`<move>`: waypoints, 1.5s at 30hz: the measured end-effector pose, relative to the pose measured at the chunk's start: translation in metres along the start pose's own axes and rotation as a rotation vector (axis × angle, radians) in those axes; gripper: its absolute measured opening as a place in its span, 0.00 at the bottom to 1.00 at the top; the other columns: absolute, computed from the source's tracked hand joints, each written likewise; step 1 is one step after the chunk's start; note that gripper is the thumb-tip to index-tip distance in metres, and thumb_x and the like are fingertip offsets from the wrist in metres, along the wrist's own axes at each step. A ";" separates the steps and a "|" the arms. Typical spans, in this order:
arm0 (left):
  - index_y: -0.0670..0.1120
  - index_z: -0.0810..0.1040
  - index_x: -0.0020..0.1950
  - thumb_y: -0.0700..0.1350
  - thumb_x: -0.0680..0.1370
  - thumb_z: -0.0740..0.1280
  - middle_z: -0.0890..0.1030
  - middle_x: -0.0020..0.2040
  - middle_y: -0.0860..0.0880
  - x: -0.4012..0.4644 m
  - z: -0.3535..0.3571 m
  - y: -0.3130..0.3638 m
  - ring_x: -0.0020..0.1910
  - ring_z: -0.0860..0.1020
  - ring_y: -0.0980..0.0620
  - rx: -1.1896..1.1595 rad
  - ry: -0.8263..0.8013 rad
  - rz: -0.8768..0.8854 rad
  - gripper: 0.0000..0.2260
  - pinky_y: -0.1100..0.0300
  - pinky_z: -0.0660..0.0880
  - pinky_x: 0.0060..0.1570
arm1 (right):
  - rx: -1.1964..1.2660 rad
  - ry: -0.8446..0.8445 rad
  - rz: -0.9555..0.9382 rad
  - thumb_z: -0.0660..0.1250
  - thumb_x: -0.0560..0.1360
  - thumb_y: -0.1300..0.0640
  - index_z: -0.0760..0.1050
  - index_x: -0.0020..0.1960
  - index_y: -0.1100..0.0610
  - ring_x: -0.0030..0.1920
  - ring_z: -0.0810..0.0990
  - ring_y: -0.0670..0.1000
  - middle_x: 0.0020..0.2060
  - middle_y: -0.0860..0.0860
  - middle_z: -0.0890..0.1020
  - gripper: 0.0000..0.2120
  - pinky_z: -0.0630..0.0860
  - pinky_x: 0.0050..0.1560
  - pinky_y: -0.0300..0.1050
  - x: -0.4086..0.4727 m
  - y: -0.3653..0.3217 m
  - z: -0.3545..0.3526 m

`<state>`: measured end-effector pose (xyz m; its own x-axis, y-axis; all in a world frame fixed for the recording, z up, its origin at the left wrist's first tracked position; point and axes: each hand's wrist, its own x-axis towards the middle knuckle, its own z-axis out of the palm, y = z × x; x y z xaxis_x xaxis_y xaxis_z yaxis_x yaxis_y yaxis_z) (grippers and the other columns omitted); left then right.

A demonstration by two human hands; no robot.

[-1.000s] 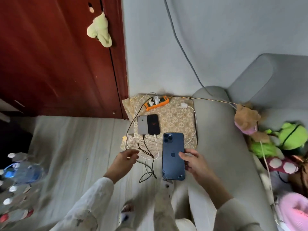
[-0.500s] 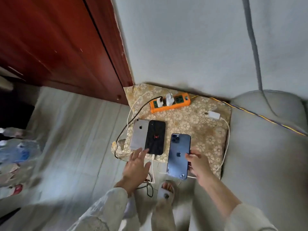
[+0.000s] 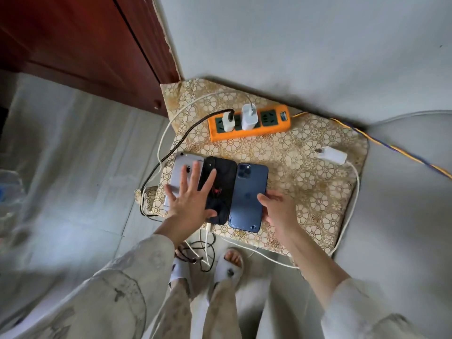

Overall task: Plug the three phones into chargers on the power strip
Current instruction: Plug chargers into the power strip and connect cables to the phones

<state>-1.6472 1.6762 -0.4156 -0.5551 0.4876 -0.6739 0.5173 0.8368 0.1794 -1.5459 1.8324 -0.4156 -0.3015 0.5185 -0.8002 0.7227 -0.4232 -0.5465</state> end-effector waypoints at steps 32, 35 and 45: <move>0.55 0.19 0.62 0.58 0.75 0.61 0.21 0.66 0.45 0.003 0.007 0.012 0.72 0.32 0.38 0.165 -0.059 -0.115 0.46 0.35 0.53 0.68 | -0.763 0.094 -0.758 0.63 0.75 0.55 0.74 0.61 0.58 0.51 0.79 0.57 0.53 0.58 0.81 0.15 0.66 0.41 0.39 0.060 -0.133 -0.059; 0.55 0.18 0.61 0.58 0.74 0.61 0.20 0.65 0.45 0.004 0.008 0.011 0.72 0.32 0.38 0.155 -0.048 -0.114 0.46 0.34 0.52 0.68 | -0.840 0.121 -0.726 0.64 0.74 0.52 0.73 0.62 0.58 0.55 0.78 0.58 0.56 0.57 0.80 0.18 0.72 0.52 0.46 0.065 -0.155 -0.044; 0.56 0.20 0.63 0.56 0.75 0.62 0.20 0.65 0.46 0.003 0.008 0.012 0.72 0.31 0.40 0.111 -0.066 -0.119 0.46 0.34 0.50 0.69 | -0.986 0.060 -0.706 0.68 0.72 0.53 0.75 0.60 0.59 0.53 0.78 0.58 0.56 0.59 0.80 0.18 0.74 0.50 0.47 0.071 -0.180 -0.027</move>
<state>-1.6380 1.6854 -0.4209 -0.5744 0.3666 -0.7319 0.5215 0.8530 0.0180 -1.6805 1.9656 -0.3674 -0.8096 0.4511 -0.3755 0.5820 0.7000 -0.4139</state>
